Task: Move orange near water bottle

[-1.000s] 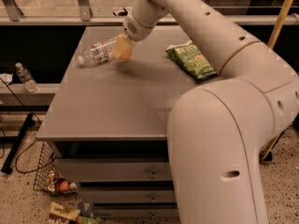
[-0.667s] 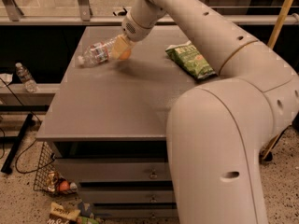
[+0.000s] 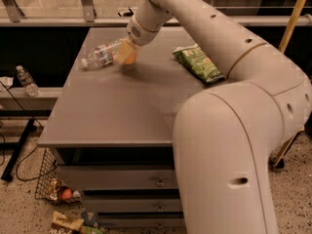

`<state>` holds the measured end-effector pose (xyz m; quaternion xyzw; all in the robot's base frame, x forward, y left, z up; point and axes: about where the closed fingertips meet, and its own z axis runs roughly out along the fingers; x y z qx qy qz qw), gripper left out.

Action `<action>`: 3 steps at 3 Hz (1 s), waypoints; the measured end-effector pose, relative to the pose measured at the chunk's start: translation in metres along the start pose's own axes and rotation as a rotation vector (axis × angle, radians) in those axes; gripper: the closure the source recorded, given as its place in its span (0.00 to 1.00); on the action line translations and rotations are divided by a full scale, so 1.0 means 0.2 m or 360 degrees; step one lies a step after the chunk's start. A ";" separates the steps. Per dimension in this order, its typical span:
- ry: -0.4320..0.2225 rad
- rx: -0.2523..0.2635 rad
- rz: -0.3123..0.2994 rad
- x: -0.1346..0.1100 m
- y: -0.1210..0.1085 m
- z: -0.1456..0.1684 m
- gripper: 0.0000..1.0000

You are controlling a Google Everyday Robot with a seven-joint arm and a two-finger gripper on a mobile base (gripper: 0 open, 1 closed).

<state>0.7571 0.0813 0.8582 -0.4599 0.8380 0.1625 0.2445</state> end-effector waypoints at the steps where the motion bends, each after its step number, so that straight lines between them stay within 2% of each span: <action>1: 0.0006 -0.0007 -0.0001 0.00 0.01 0.02 0.51; 3: 0.0017 -0.0020 -0.0003 0.01 0.02 0.06 0.05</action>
Offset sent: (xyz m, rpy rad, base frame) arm -0.0001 0.0019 -0.0029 -0.0012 0.0041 0.0026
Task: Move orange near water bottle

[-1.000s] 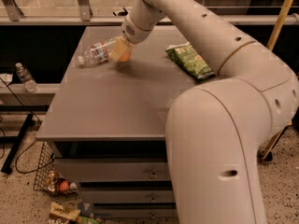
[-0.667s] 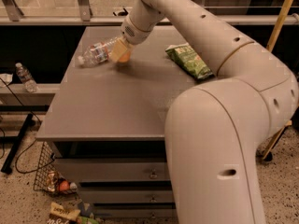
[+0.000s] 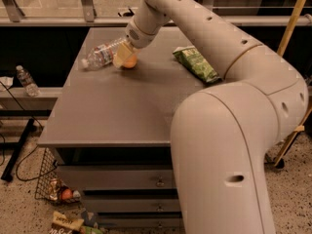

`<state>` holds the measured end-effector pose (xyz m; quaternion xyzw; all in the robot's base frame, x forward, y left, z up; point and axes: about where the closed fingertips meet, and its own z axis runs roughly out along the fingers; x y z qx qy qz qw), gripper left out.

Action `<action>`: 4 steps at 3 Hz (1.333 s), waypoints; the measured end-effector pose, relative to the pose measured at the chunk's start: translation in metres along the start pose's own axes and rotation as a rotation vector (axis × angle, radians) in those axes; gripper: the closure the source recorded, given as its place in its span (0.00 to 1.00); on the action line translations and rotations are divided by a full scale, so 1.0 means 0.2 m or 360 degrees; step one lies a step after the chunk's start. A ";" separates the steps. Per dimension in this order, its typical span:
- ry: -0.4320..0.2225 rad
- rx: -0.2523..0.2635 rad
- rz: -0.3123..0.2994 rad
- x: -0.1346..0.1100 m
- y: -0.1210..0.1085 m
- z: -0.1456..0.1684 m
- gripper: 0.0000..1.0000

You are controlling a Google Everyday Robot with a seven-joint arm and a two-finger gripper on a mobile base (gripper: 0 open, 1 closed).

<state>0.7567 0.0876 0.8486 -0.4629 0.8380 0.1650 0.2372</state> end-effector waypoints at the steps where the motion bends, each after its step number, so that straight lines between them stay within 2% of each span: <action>1: 0.0004 -0.0004 0.0000 0.00 0.00 0.01 0.00; 2: 0.0001 0.0001 0.0008 0.02 -0.01 0.01 0.00; 3: -0.0013 0.0064 0.0053 0.12 -0.07 -0.09 0.00; 4: -0.0042 0.0146 0.0094 0.28 -0.13 -0.25 0.00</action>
Offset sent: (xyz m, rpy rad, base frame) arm -0.0001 0.0012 -0.0020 -0.0008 0.0028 0.0018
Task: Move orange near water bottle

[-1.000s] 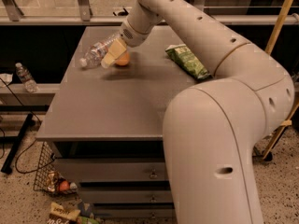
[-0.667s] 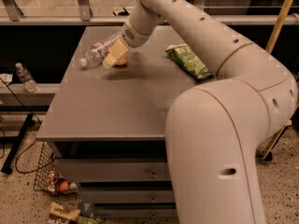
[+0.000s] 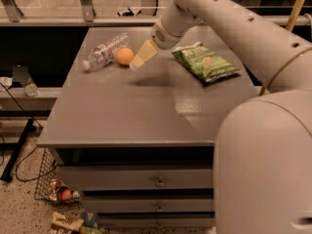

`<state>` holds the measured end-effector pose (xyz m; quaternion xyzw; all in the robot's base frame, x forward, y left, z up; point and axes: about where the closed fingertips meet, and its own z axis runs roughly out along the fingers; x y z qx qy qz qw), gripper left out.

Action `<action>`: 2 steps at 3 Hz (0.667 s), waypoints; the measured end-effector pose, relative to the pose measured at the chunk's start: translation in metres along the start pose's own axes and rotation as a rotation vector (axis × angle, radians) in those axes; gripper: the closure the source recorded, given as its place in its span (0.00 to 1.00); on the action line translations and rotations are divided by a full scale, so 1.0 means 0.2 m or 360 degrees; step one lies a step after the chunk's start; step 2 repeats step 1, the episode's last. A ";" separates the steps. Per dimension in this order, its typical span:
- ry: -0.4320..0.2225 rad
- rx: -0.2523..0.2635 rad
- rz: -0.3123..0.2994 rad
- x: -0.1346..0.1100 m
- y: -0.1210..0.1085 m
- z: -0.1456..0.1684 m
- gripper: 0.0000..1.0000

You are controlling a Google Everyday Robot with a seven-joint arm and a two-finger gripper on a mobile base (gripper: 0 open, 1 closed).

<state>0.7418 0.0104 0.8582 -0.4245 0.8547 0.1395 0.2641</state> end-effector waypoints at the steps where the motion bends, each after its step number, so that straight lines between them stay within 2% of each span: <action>1: -0.0067 0.0116 0.0081 0.16 -0.08 -0.21 0.00; 2: -0.0067 0.0116 0.0081 0.16 -0.08 -0.21 0.00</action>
Offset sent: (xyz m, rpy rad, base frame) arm 0.0000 0.0000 0.0000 0.0000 0.0000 0.0000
